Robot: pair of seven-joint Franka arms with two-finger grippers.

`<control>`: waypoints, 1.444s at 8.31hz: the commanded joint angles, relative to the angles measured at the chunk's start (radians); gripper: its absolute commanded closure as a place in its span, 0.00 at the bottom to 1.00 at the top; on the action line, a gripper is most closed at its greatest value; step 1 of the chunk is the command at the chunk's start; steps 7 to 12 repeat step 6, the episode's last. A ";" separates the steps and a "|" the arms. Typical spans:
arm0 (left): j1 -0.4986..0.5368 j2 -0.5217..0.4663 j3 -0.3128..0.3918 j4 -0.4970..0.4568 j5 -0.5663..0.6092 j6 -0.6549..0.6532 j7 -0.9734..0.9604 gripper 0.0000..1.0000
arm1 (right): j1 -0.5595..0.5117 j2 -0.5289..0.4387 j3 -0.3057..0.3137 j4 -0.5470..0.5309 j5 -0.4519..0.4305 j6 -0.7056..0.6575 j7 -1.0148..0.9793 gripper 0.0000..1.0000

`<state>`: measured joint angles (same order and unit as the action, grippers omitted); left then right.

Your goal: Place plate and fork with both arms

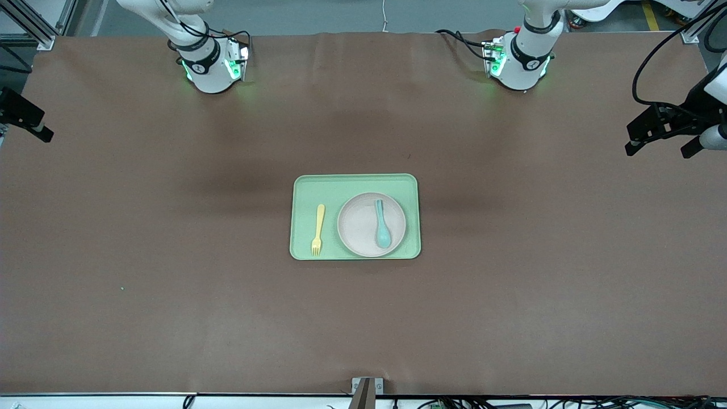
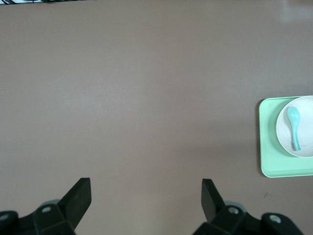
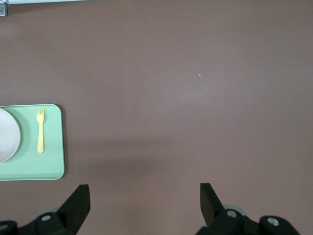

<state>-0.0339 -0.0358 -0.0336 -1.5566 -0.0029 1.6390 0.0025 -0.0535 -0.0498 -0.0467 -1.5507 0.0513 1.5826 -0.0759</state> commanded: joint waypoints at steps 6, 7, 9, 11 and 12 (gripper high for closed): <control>0.003 -0.003 0.001 0.013 -0.014 -0.013 -0.001 0.01 | 0.023 0.085 0.021 0.086 -0.057 -0.021 0.005 0.01; 0.003 -0.003 0.001 0.013 -0.014 -0.013 -0.001 0.01 | 0.023 0.085 0.021 0.086 -0.057 -0.021 0.005 0.01; 0.003 -0.003 0.001 0.013 -0.014 -0.013 -0.001 0.01 | 0.023 0.085 0.021 0.086 -0.057 -0.021 0.005 0.01; 0.003 -0.003 0.001 0.013 -0.014 -0.013 -0.001 0.01 | 0.023 0.085 0.021 0.086 -0.057 -0.021 0.005 0.01; 0.003 -0.003 0.001 0.013 -0.014 -0.013 -0.001 0.01 | 0.023 0.085 0.021 0.086 -0.057 -0.021 0.005 0.01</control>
